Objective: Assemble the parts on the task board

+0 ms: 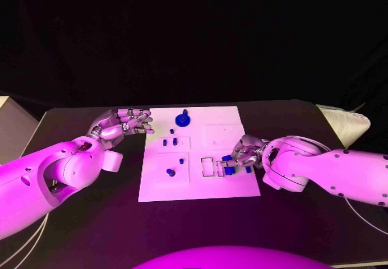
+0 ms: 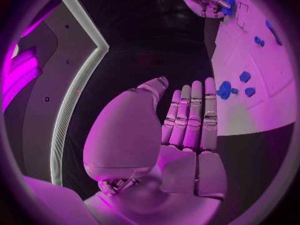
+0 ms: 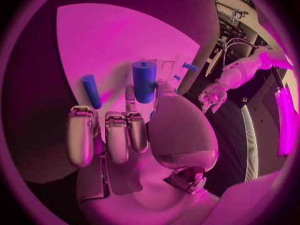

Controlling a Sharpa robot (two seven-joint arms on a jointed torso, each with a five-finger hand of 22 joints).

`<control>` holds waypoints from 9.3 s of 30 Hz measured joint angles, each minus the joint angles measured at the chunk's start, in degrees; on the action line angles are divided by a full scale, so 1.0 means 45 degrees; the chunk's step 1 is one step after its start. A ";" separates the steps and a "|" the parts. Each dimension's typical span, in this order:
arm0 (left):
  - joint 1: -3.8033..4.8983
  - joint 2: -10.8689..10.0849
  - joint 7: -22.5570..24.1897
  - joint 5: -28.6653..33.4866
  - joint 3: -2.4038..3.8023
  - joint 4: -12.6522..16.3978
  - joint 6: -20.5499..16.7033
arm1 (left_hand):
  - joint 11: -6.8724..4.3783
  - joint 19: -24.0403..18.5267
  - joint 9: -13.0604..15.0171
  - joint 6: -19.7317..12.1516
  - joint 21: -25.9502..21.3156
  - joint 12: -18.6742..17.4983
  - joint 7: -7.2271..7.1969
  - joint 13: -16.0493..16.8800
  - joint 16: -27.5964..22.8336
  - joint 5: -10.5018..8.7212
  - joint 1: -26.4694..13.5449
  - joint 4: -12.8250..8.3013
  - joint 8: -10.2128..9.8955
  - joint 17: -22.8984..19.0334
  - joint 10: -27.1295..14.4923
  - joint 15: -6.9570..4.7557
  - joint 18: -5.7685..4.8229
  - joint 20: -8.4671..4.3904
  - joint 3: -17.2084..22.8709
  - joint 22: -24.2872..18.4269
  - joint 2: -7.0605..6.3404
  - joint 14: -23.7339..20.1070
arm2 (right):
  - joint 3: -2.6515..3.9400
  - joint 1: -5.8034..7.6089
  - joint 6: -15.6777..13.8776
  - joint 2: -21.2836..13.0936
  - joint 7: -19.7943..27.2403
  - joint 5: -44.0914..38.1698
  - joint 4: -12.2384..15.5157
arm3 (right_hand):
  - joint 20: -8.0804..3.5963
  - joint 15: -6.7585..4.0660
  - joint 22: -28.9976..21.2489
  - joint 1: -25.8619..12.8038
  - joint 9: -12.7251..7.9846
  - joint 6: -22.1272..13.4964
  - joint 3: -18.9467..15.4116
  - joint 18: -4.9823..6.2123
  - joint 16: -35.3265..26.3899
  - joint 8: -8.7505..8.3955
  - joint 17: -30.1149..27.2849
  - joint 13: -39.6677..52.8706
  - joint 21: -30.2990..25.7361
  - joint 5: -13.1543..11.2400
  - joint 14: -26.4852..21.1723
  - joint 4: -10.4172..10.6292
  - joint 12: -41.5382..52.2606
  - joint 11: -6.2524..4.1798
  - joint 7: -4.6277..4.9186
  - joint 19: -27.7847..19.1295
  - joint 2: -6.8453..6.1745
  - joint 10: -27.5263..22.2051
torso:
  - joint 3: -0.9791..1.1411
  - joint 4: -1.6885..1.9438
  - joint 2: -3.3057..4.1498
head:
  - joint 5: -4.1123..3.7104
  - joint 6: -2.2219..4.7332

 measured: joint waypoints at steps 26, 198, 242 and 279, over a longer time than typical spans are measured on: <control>0.0000 0.0072 -0.0063 0.0035 0.0000 -0.0034 0.0012 | 0.0000 0.0000 -0.0001 0.0000 0.0000 -0.0069 0.0000 -0.0011 0.0001 0.0000 0.0000 -0.0001 -0.0001 -0.0001 -0.0001 0.0000 0.0000 0.0000 0.0000 -0.0011 0.0000 -0.0001 | -0.0127 0.0516 0.0168 0.1565 -0.0028 0.1696 -0.0613 | 0.0000 0.0001 0.0001 -0.0109 0.0061 0.0000 -0.0129 -0.0001 0.0000 0.0037 -0.0003 0.0008 0.0077 -0.0252 -0.0001 0.0090 -0.0185 0.0000 -0.0001 0.0000 -0.0109 0.0000 | -0.0007 -0.0009 0.0016 | 0.0089 0.0040; -0.0004 0.0059 -0.0238 0.0088 -0.0002 -0.0039 0.0051 | 0.0045 0.0047 -0.0003 -0.0001 -0.0108 -0.0287 0.0000 -0.0047 -0.0097 0.0000 0.0000 0.0105 -0.0002 0.0083 0.0043 0.0001 -0.0001 0.0047 0.0036 -0.0093 0.0000 -0.0001 | -0.0101 -0.0044 0.0552 -0.1700 0.0560 -0.2071 -0.0304 | -0.0154 -0.0108 0.0001 0.0593 0.0434 0.0684 0.0225 -0.0204 -0.0001 -0.0132 -0.0006 0.0002 0.1421 -0.2939 -0.0025 0.0091 0.0591 -0.0083 -0.0140 0.0021 -0.0937 0.0012 | -0.0021 -0.0034 0.0033 | -0.0162 0.0089; -0.0006 0.0065 -0.0277 0.0087 -0.0004 -0.0057 0.0059 | -0.0004 0.0045 -0.0007 0.0000 -0.0159 -0.0313 0.0000 -0.0045 -0.0153 0.0000 0.0000 0.0177 -0.0002 0.0099 0.0091 0.0001 -0.0001 0.0045 0.0035 -0.0110 0.0000 -0.0001 | -0.0028 -0.0572 0.0407 -0.0752 0.0446 -0.3282 -0.0556 | -0.0154 -0.0107 -0.0005 0.2819 0.0595 0.0653 0.4103 -0.0205 -0.0001 -0.0679 0.0001 0.0003 0.1419 0.0082 -0.0024 0.0904 0.0591 -0.0157 -0.0119 0.0021 -0.1832 0.0025 | -0.0038 -0.0042 -0.0002 | -0.0093 -0.0098; -0.0007 0.0079 -0.0333 0.0086 -0.0004 -0.0047 0.0065 | -0.0003 0.0045 -0.0012 -0.0001 -0.0158 -0.0336 0.0000 -0.0044 -0.0152 0.0000 0.0000 0.0176 -0.0002 0.0117 0.0091 0.0001 -0.0002 0.0045 0.0035 -0.0121 0.0000 -0.0001 | -0.0109 -0.0516 -0.1002 0.0063 0.0403 -0.1426 0.0294 | -0.0154 -0.0108 0.0001 0.1778 0.0743 0.0583 0.5944 -0.0402 -0.0001 -0.0693 -0.0004 0.0000 0.1314 0.0675 -0.0024 0.0344 0.0591 -0.0154 -0.0039 0.0021 -0.2394 0.0025 | -0.0029 -0.0044 0.0024 | -0.0067 -0.0085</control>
